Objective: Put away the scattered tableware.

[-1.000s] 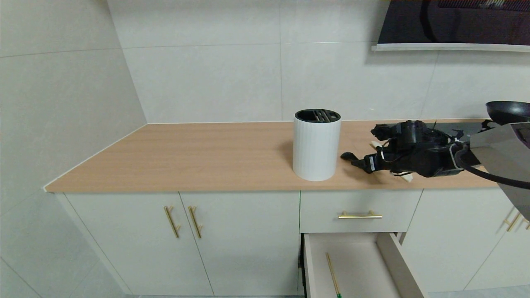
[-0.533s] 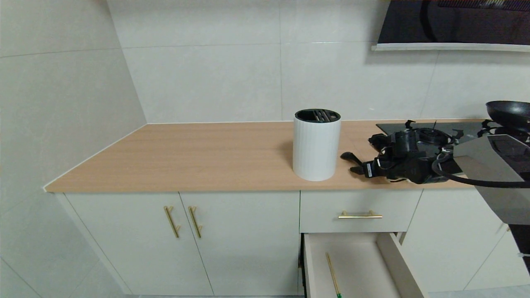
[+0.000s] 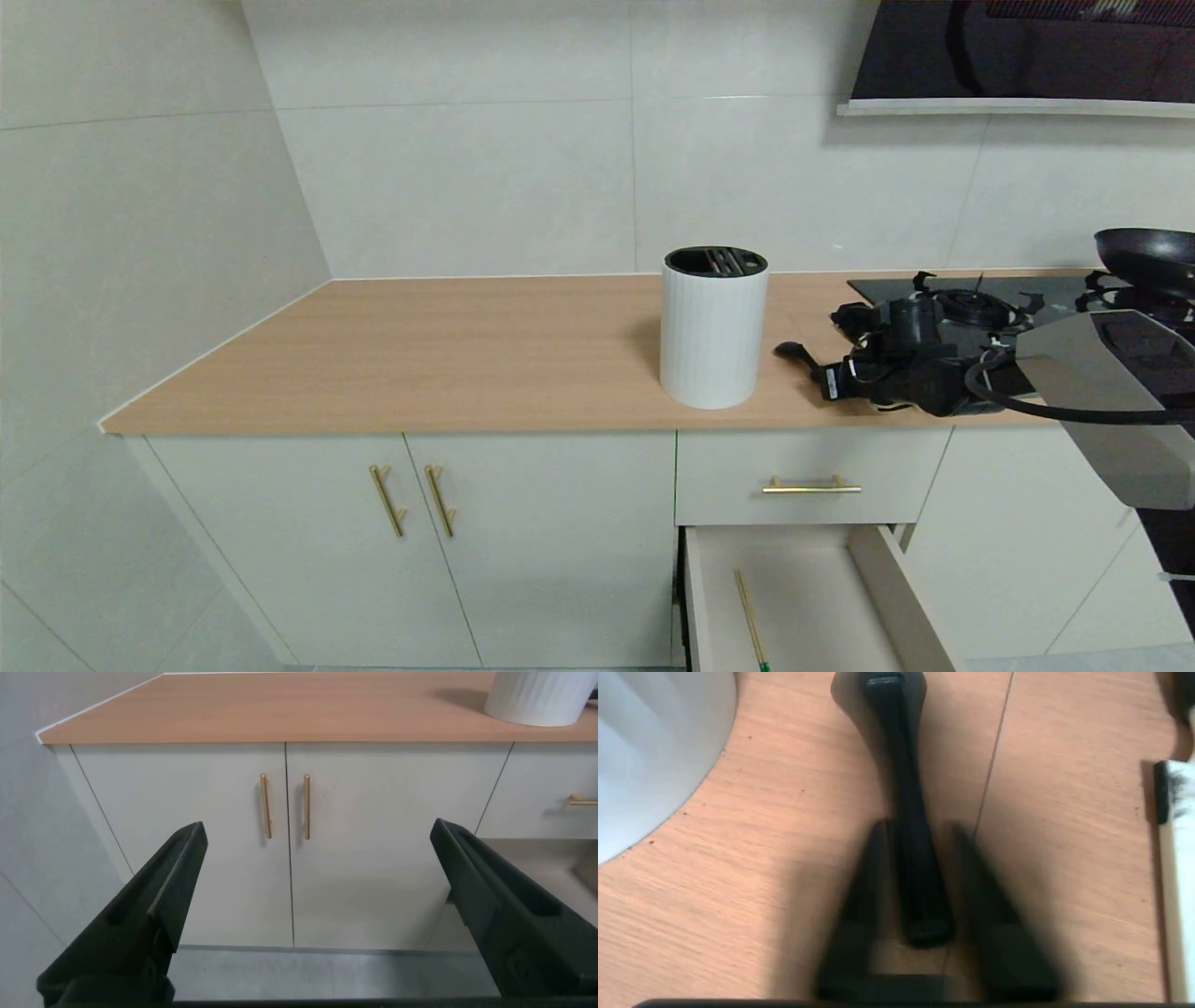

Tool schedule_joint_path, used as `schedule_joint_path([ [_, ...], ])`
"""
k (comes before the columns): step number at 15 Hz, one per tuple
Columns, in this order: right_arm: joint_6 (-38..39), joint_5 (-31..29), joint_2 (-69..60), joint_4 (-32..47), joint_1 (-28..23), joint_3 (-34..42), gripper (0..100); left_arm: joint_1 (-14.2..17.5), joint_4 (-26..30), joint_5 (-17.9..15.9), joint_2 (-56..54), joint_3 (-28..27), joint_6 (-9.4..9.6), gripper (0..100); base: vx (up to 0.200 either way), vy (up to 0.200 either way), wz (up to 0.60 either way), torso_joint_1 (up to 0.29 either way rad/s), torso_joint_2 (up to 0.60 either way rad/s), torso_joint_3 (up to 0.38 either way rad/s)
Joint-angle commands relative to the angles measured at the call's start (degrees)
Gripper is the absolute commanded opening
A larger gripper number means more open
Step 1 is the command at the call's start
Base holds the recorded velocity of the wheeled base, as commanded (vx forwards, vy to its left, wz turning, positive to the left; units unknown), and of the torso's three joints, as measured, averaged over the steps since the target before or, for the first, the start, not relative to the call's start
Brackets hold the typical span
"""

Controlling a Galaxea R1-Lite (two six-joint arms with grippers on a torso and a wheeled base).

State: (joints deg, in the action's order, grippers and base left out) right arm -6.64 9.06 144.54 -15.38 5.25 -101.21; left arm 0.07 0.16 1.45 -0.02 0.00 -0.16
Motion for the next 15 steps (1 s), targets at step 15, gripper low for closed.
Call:
schedule_joint_path([
  [15, 18.0, -20.4, -37.8, 17.4, 5.1, 28.1, 0, 0.0, 0.0, 0.0, 0.0, 0.0, -0.02, 100, 0.0, 0.0, 0.0, 0.0, 0.0, 0.0],
])
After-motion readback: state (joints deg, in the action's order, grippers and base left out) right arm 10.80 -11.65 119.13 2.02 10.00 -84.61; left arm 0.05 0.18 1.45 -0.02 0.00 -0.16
